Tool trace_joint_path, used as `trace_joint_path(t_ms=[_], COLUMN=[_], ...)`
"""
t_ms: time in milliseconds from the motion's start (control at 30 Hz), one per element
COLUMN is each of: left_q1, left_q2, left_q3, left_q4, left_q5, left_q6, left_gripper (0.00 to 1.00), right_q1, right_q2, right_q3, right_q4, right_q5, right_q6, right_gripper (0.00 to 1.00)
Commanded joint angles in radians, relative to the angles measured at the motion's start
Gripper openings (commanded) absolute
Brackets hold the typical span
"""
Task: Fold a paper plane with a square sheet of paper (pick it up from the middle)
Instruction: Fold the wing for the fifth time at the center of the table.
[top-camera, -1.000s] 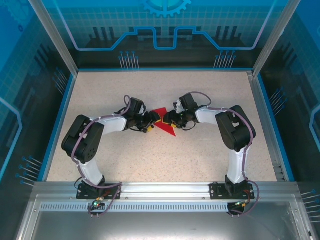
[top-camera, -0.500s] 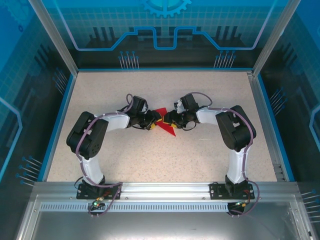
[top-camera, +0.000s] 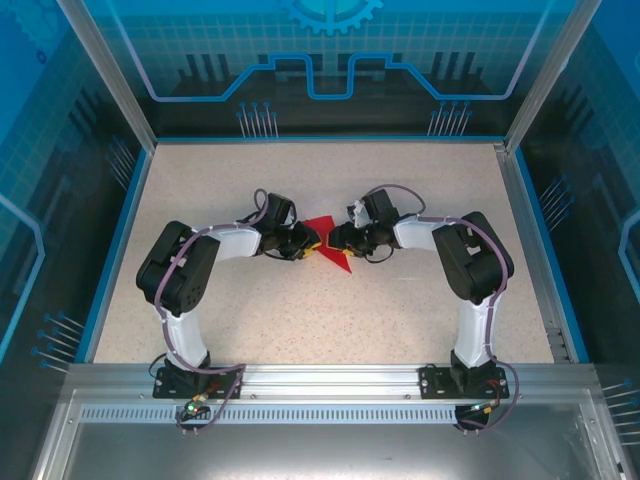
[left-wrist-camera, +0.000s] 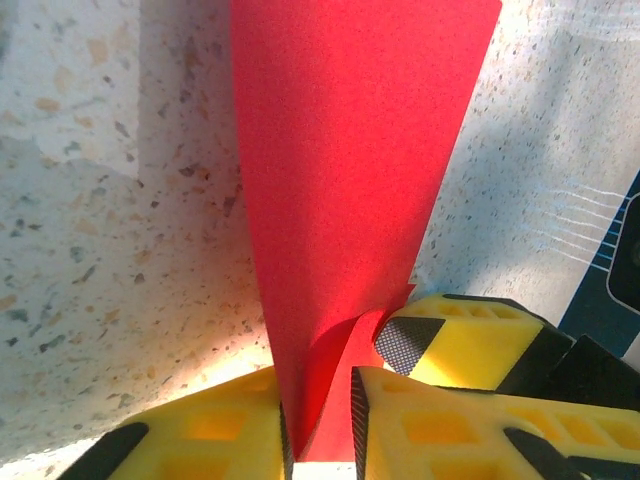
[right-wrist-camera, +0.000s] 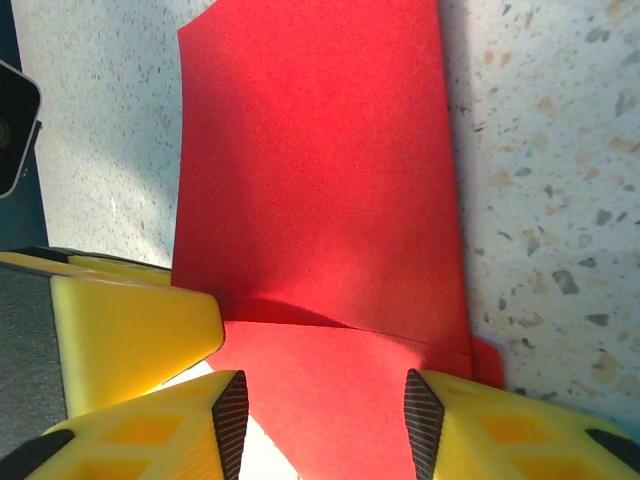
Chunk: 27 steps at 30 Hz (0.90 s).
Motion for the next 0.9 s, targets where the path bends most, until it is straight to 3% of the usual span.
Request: trace_joint_path(t_ms=[0, 233, 400, 633, 867], left_q1=[-0.006, -0.01, -0.018, -0.027, -0.028], left_q2=[0.011, -0.005, -0.028, -0.057, -0.057], left_q3=[0.026, 0.029, 0.048, 0.094, 0.119], left_q4=[-0.029, -0.041, -0.085, -0.179, -0.211], left_q5=[0.009, 0.005, 0.0, -0.014, -0.013], left_q6=[0.012, 0.012, 0.004, 0.018, 0.025], left_gripper=[0.18, 0.05, 0.04, 0.04, 0.04], right_q1=[-0.017, -0.01, 0.044, 0.194, 0.26], right_q2=[-0.016, -0.067, -0.17, -0.29, -0.266], right_q3=[-0.016, -0.016, -0.063, -0.246, -0.327], right_q4=[-0.014, 0.013, 0.012, 0.208, 0.353], right_q5=[0.053, 0.074, 0.262, 0.542, 0.568], right_q6=[-0.072, -0.167, -0.313, -0.53, -0.655], right_gripper=[0.47, 0.51, 0.55, 0.46, 0.43])
